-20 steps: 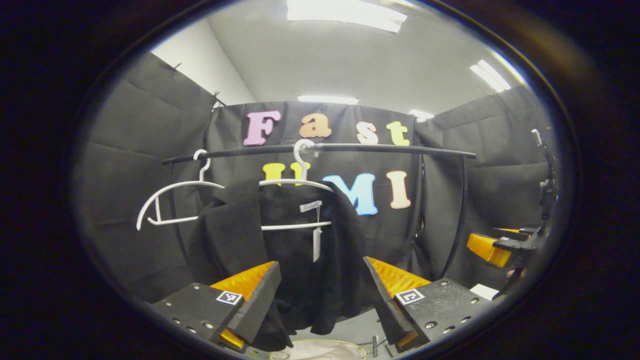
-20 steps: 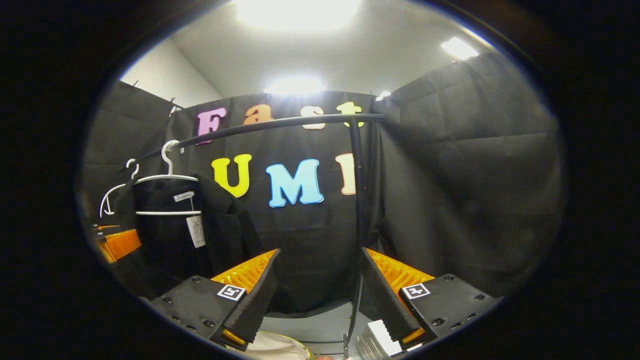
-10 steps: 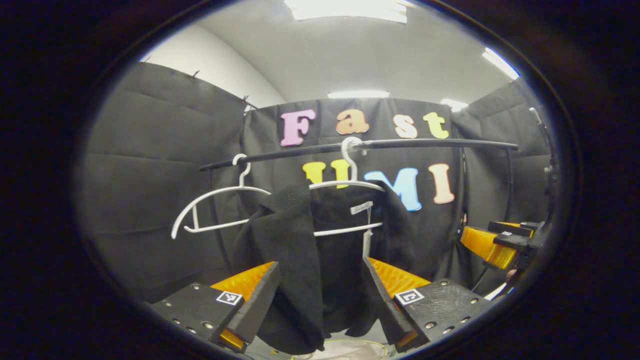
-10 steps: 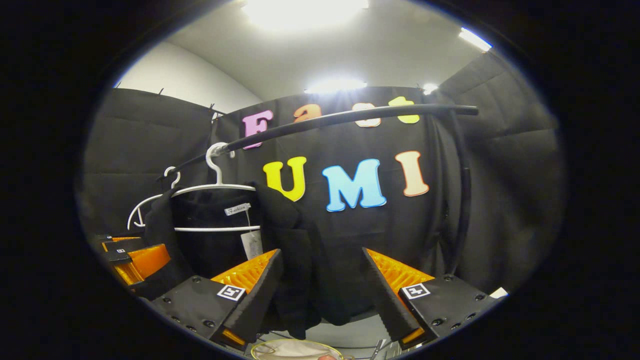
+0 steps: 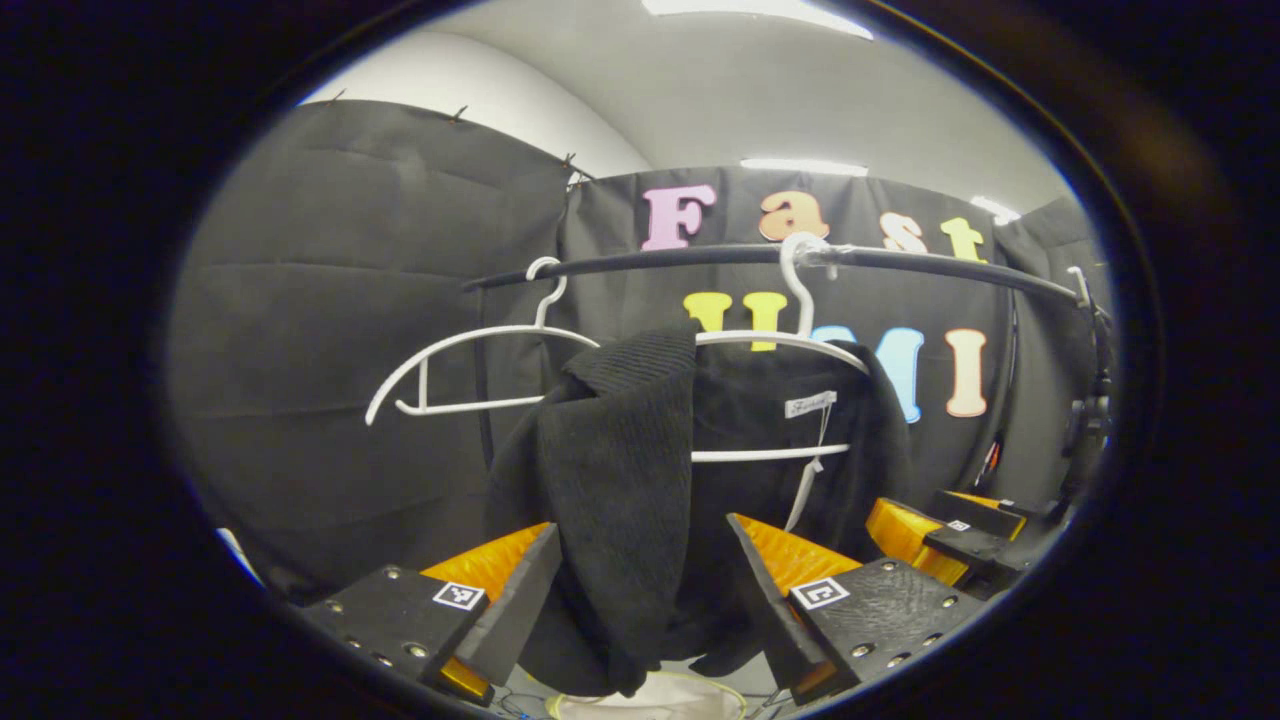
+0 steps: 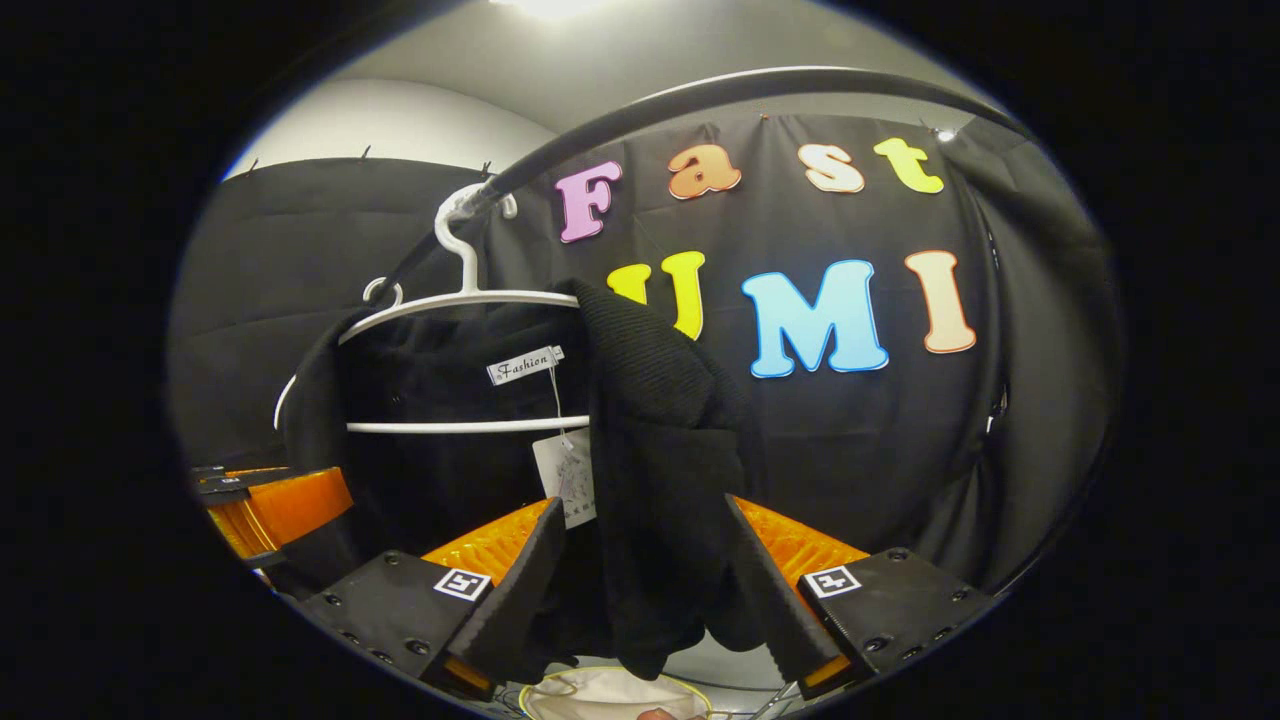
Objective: Grasp the clothes on the hanger with both hands and then place them into the laundry hamper below.
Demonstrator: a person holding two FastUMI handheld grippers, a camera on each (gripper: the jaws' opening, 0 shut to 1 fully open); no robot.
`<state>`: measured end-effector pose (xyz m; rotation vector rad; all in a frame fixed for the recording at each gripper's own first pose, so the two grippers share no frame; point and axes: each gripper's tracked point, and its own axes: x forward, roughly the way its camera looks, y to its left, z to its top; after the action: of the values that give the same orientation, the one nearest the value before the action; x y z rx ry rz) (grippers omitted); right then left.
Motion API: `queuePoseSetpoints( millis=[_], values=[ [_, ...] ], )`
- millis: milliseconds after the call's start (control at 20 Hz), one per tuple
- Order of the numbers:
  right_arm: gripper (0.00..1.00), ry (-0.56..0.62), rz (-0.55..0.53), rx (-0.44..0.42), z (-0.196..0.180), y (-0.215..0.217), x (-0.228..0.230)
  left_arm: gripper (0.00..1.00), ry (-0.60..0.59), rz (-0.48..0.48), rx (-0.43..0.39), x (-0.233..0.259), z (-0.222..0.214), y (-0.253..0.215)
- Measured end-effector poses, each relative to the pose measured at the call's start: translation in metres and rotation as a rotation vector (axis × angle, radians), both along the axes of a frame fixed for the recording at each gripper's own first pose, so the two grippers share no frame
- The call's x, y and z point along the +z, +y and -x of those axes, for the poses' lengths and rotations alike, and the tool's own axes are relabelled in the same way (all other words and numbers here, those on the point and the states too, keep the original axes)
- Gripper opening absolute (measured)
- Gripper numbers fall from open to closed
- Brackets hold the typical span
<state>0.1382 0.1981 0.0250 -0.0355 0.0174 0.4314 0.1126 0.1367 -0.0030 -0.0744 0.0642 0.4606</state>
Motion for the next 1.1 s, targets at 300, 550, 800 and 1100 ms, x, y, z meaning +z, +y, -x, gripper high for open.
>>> queuePoseSetpoints(
  millis=[300, 550, 800, 1100],
  values=[
    [0.98, 0.020, 0.001, 0.015, -0.036, 0.019, -0.008, 0.93, 0.036, -0.028, 0.142, 0.000, -0.011, 0.025],
    [0.98, 0.027, -0.013, 0.003, -0.065, 0.019, -0.014, 0.94, 0.040, -0.048, 0.191, 0.002, -0.018, 0.036],
    [0.90, 0.027, -0.039, 0.024, -0.085, 0.023, -0.012, 0.94, 0.036, -0.067, 0.215, 0.004, -0.020, 0.037],
    [0.37, 0.000, -0.039, 0.130, -0.101, 0.042, -0.007, 0.47, 0.059, -0.083, 0.211, -0.001, -0.027, 0.035]
  ],
)
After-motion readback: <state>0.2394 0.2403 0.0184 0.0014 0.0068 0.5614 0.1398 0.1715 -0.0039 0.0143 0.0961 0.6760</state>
